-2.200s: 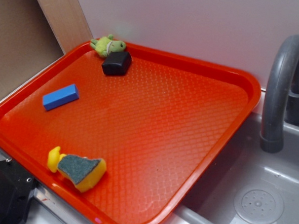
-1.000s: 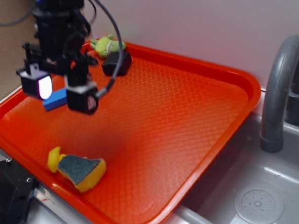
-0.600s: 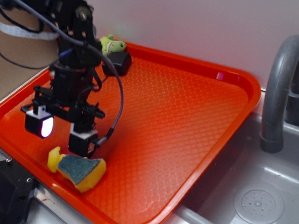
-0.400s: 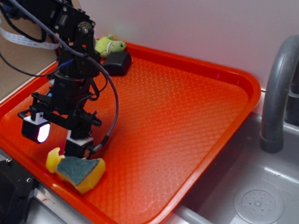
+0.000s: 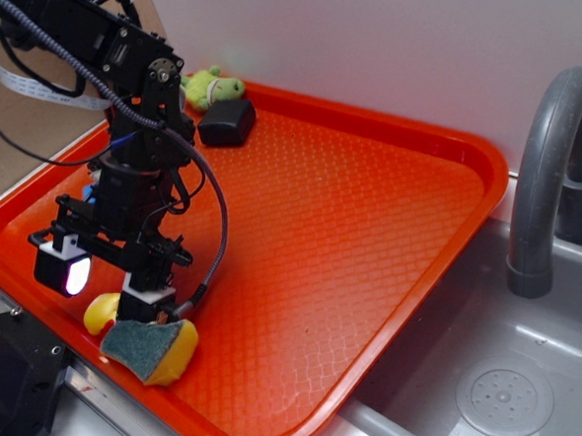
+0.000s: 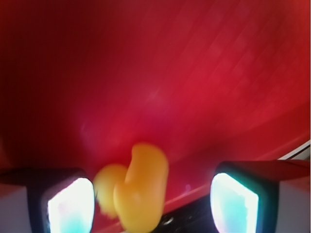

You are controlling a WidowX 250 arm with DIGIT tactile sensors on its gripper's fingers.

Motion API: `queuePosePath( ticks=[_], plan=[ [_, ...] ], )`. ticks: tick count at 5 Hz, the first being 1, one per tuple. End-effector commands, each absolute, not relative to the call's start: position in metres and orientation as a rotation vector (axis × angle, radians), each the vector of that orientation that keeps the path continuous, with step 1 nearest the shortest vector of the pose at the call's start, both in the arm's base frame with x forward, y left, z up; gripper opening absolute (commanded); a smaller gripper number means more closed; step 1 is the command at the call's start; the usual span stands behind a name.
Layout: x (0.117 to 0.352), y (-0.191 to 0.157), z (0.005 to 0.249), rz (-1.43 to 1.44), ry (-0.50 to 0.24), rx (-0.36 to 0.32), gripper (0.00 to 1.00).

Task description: Grab the yellow duck.

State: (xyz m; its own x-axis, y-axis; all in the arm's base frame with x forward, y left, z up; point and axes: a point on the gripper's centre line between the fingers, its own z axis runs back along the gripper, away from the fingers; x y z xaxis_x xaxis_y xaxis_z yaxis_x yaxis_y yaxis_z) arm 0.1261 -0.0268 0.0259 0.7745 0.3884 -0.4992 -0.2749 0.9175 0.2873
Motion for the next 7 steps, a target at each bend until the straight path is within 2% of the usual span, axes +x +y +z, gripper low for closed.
queuePosePath(
  ticks=[1, 2, 3, 5, 6, 7],
  plan=[
    [0.107, -0.024, 0.02, 0.349, 0.556, 0.213, 0.0],
    [0.108, -0.021, 0.028, 0.35, 0.533, 0.201, 0.0],
    [0.126, -0.015, 0.058, 0.358, 0.465, 0.147, 0.0],
    [0.194, 0.005, 0.156, 0.457, 0.207, 0.021, 0.0],
    [0.217, 0.004, 0.184, 0.453, 0.117, 0.014, 0.0],
    [0.229, -0.002, 0.211, 0.381, 0.05, -0.023, 0.0]
  ],
)
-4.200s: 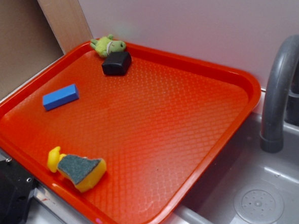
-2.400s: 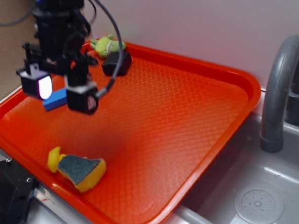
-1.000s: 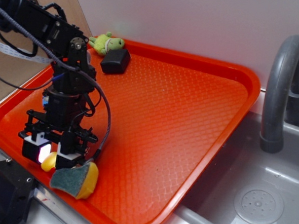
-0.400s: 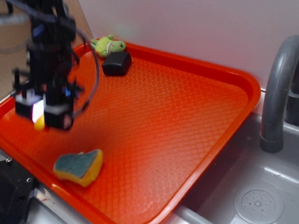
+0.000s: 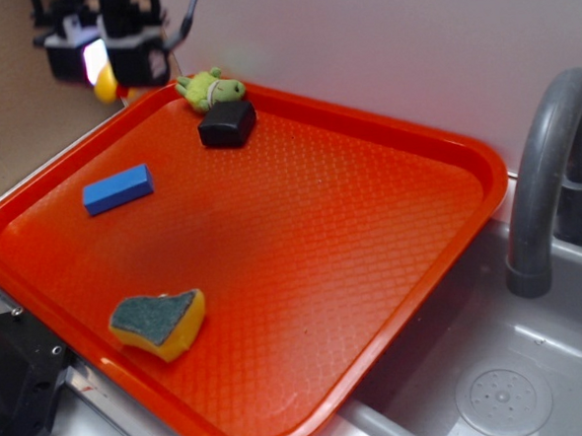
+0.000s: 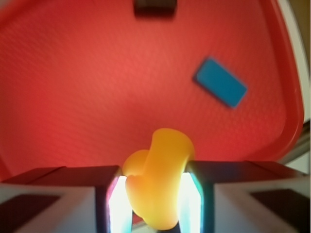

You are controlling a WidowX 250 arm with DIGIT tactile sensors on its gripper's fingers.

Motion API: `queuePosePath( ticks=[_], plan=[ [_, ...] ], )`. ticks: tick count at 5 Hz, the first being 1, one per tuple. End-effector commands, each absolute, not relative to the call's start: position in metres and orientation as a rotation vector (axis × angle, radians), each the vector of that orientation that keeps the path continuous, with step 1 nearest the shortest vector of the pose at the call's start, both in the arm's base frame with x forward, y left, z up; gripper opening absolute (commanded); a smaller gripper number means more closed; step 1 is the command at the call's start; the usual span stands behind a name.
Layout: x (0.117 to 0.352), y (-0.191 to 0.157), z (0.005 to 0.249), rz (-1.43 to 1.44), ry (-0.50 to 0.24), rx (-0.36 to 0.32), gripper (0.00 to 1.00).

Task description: Grab the yellow duck.

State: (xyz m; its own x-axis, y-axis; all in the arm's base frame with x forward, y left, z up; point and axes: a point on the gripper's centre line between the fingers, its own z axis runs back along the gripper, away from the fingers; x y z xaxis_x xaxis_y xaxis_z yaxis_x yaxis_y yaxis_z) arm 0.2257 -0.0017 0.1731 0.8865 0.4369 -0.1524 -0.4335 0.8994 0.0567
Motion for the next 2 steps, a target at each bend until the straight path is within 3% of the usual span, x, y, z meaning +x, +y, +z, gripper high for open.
queuePosePath(
  ticks=[1, 2],
  plan=[
    [0.2305, -0.0119, 0.2236, 0.289, -0.111, 0.03, 0.0],
    [0.2287, -0.014, 0.224, 0.25, -0.139, -0.022, 0.0]
  ],
)
